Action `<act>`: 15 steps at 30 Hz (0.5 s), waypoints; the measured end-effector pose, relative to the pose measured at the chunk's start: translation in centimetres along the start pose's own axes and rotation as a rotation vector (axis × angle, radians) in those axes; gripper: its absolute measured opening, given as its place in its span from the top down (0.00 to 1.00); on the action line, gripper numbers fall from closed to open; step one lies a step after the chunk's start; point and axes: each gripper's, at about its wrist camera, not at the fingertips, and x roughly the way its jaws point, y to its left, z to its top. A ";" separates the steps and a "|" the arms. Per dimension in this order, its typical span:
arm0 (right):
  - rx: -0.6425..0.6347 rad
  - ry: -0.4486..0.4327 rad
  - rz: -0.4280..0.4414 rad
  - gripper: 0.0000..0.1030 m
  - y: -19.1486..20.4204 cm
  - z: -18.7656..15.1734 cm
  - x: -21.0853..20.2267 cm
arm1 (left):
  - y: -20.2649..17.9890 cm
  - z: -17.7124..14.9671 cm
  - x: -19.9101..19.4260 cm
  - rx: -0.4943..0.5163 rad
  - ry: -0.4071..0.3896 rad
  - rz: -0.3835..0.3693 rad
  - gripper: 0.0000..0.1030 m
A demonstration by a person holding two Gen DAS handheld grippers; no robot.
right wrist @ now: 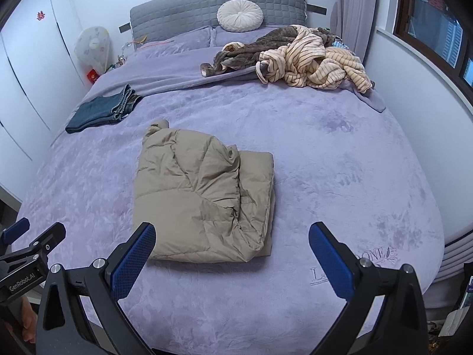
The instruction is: Fold large clothes
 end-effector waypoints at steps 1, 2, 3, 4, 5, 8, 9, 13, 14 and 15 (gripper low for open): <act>-0.002 0.001 0.001 0.00 0.0 0.0 0.1 | 0.0 0.0 0.0 0.000 0.000 0.002 0.00; -0.007 0.002 0.002 0.00 0.1 0.0 0.2 | 0.0 0.1 0.0 -0.001 0.002 0.005 0.00; -0.005 0.002 0.001 0.00 0.1 0.0 0.2 | 0.0 0.1 0.1 -0.002 0.003 0.007 0.00; -0.004 0.003 0.003 0.00 0.1 0.0 0.2 | 0.1 0.1 0.1 -0.003 0.005 0.008 0.00; -0.006 0.003 0.004 0.00 0.2 0.1 0.2 | 0.1 0.2 0.2 -0.003 0.006 0.010 0.00; -0.005 0.003 0.004 0.00 0.2 0.0 0.2 | 0.1 0.2 0.3 -0.004 0.008 0.010 0.00; -0.006 0.003 0.003 0.00 0.2 0.1 0.2 | 0.1 0.3 0.4 -0.003 0.009 0.011 0.00; -0.007 0.006 0.004 0.00 0.3 0.0 0.3 | 0.2 0.3 0.5 -0.004 0.013 0.011 0.00; -0.009 0.007 0.005 0.00 0.3 0.1 0.4 | 0.2 0.3 0.5 -0.005 0.014 0.009 0.00; -0.009 0.007 0.006 0.00 0.4 0.1 0.4 | 0.2 0.3 0.5 -0.006 0.013 0.009 0.00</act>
